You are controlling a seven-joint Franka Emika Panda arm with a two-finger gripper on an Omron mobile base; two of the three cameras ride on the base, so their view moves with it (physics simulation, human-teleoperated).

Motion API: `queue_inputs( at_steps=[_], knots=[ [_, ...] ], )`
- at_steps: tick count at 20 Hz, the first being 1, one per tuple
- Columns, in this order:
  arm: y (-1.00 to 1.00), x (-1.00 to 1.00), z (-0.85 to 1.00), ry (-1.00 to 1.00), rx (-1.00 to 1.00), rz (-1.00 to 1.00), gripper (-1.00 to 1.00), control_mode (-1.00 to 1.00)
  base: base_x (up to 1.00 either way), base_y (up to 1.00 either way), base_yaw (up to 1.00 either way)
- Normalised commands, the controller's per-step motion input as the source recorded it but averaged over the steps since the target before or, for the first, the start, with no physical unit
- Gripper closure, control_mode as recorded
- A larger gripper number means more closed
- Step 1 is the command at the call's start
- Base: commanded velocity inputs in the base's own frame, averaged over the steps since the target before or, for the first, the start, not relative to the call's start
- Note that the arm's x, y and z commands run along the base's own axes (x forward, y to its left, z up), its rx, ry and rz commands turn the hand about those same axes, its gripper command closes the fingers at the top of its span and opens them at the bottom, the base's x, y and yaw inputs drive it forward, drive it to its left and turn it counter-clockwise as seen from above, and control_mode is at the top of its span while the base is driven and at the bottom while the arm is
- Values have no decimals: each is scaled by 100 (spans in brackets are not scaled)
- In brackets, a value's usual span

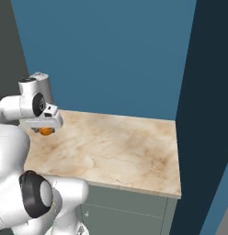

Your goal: Place the orange in the correct fridge rack based on whether it is a fruit or vegetable. Finally, close the fridge door.

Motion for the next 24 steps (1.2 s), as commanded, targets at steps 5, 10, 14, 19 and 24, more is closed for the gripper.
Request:
queue_inputs(
  at_steps=[5, 10, 14, 19, 24],
  knots=[
    [-100, -42, 9, -5, 14, -1, 100, -100, 0, 0, 0],
    [-79, -4, 44, -9, 8, 0, 100, -100, 0, 0, 0],
    [-45, 0, 23, -6, 6, 0, 100, -100, 0, 0, 0],
    [-1, 1, 0, 2, 0, 1, 100, -100, 0, 0, 0],
    [0, -19, -6, -1, 0, 0, 100, 100, -20, 0, 0]
  ],
)
